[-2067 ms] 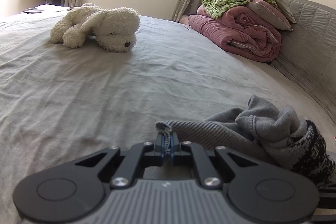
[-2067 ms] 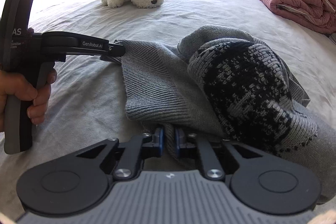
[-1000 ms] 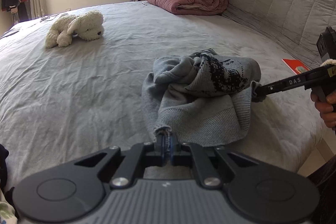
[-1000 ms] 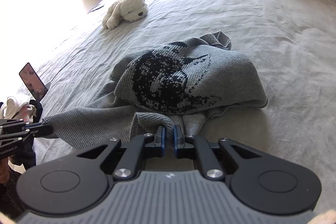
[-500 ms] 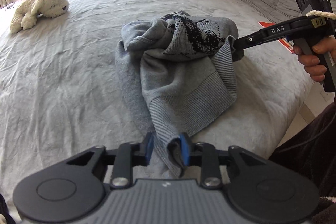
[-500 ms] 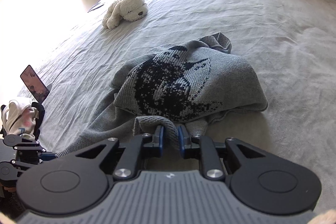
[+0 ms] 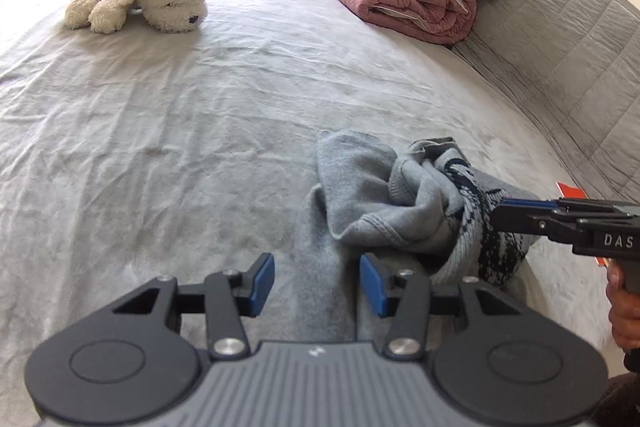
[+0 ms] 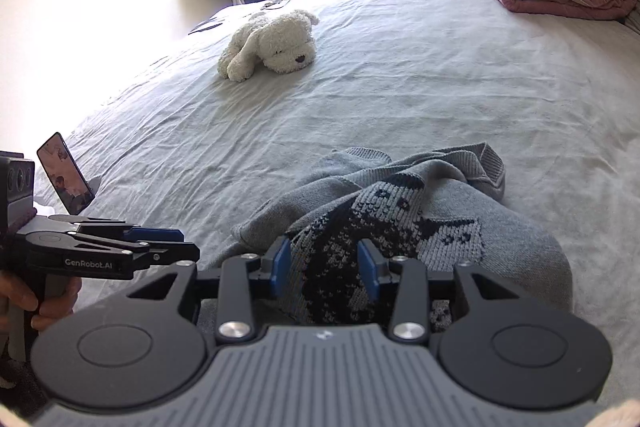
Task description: Fold clothes
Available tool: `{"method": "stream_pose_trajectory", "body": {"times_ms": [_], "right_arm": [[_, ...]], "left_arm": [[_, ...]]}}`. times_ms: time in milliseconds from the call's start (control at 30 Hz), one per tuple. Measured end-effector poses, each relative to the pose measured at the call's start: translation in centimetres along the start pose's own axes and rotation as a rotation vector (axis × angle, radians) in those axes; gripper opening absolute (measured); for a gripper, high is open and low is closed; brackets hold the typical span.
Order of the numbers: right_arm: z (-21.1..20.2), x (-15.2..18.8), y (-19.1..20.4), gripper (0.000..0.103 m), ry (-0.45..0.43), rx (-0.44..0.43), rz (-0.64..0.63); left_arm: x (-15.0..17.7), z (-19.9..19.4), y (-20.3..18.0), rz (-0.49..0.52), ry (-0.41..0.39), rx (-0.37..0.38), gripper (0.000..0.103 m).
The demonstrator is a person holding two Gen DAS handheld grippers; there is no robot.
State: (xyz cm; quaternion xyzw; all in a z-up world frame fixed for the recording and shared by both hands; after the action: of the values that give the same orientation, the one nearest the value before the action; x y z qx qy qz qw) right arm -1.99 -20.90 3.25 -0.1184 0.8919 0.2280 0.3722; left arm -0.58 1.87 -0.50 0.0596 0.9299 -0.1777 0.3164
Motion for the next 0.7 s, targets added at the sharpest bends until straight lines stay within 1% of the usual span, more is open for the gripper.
{"method": "stream_pose_trajectory", "body": {"times_ms": [133,300,333,367,400,533,567,633,667,700], "right_arm": [[2.4,-0.7,1.1,0.051,-0.007,0.002,-0.079],[4.5,-0.8,2.9,0.053,0.004,-0.012,-0.205],[4.8,-0.6,3.2,0.053,0.009,-0.017,-0.236],[5.0,-0.3,3.5,0.054,0.014,-0.020,-0.269],[5.3,0.0,3.7,0.054,0.020,-0.019,-0.303],[6.4,1.3,4.0,0.054,0.045,0.025,-0.426],[6.6,1.4,4.0,0.052,0.045,0.040,-0.440],[7.0,1.5,3.9,0.042,0.036,0.068,-0.450],[7.0,1.3,3.7,0.030,0.028,0.078,-0.442],[7.0,1.2,3.6,0.023,0.019,0.090,-0.434]], "left_arm": [[-0.4,2.8,1.4,-0.080,-0.001,0.015,0.048],[-0.7,4.2,1.8,-0.122,-0.006,0.044,0.045],[-0.8,4.4,1.8,-0.128,-0.004,0.054,0.043],[-0.9,4.6,1.9,-0.133,-0.002,0.063,0.032],[-0.9,4.8,2.0,-0.142,0.006,0.075,0.025],[-0.6,5.5,1.9,-0.137,0.011,0.088,0.022],[-0.6,5.7,1.8,-0.134,0.008,0.089,0.020],[-0.6,5.9,1.6,-0.132,0.004,0.090,0.013],[-0.5,6.1,1.6,-0.135,0.003,0.090,0.006],[-0.4,6.2,1.5,-0.139,0.001,0.090,0.006]]}}
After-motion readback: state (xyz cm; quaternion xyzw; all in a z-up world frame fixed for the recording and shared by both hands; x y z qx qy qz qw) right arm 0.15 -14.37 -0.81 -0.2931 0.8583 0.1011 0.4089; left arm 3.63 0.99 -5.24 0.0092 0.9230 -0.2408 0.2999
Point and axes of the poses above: each gripper's, at about its wrist camera, not at the fingertips, and z roughly the way its jaws point, y to its left, x to its underside, the point moved 2 cm from there along z, roughly the way its jaws point, and after that the axes turned 6 degrees about -x, right-handed, at the moved point
